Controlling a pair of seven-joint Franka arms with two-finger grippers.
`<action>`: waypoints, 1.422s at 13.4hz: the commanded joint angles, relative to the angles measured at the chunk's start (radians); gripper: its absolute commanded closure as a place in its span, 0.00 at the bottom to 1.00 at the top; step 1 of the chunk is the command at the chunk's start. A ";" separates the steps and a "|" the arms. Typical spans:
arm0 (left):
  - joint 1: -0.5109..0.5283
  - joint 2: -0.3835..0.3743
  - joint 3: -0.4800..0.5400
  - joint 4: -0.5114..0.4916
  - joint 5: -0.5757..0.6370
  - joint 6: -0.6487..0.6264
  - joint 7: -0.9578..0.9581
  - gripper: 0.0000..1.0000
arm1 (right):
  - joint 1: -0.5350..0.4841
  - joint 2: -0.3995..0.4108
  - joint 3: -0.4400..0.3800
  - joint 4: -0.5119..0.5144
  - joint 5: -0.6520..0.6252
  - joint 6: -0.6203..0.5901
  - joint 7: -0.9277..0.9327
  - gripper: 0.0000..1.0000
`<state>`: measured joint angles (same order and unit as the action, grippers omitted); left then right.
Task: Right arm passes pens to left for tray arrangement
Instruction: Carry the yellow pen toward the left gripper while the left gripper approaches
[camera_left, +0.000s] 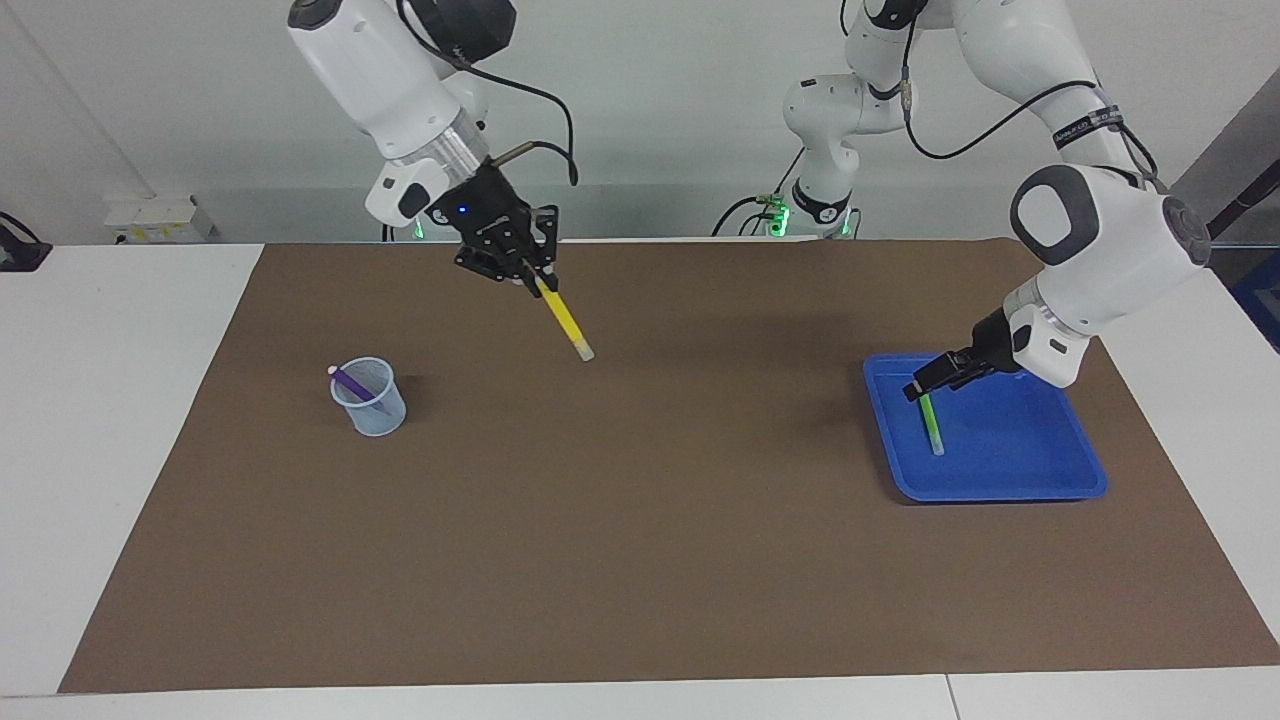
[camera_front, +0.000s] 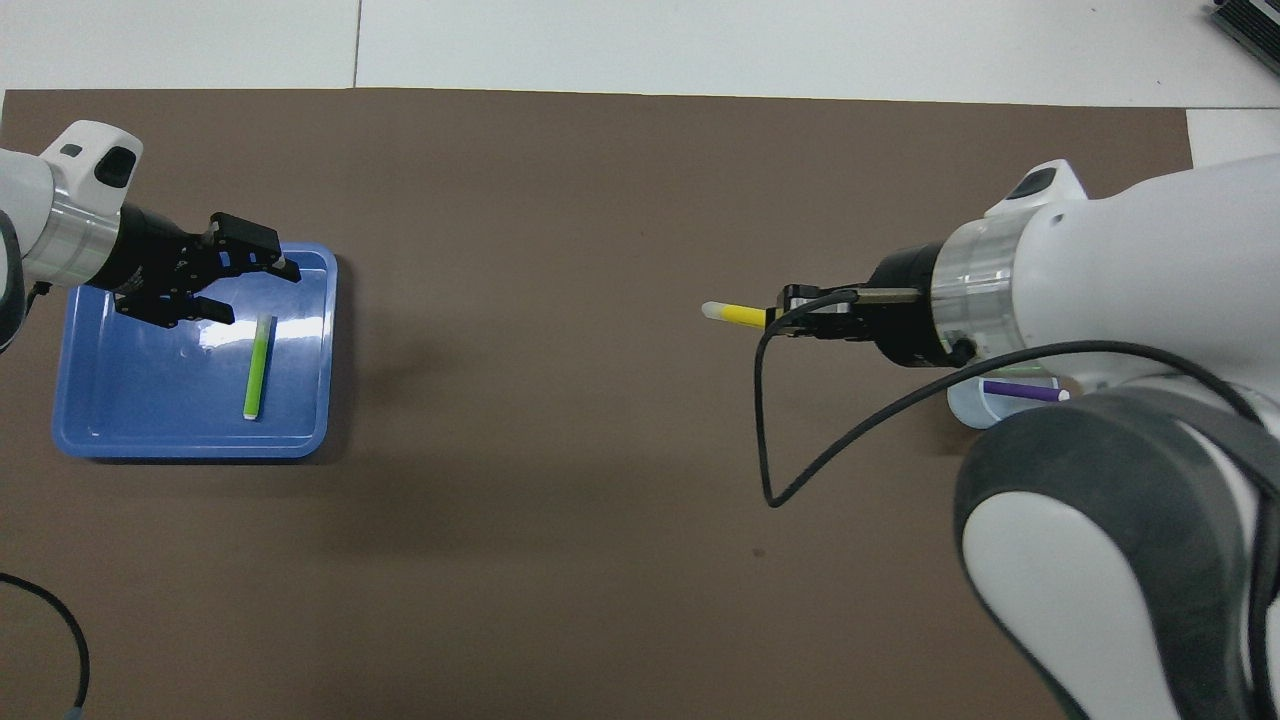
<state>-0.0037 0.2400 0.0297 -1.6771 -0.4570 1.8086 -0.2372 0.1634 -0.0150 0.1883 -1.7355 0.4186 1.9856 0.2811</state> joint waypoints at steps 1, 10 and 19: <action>0.014 -0.011 -0.005 0.011 -0.179 -0.041 -0.182 0.00 | 0.056 -0.025 -0.001 -0.074 0.069 0.114 0.087 1.00; -0.045 -0.106 -0.016 -0.101 -0.542 0.133 -0.707 0.03 | 0.304 0.030 -0.001 -0.173 0.140 0.548 0.334 1.00; -0.205 -0.192 -0.013 -0.237 -0.539 0.230 -0.827 0.03 | 0.344 0.061 -0.001 -0.171 0.143 0.598 0.368 1.00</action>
<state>-0.1833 0.0941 0.0033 -1.8595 -0.9805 2.0106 -1.0326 0.5074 0.0478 0.1879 -1.9048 0.5325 2.5771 0.6457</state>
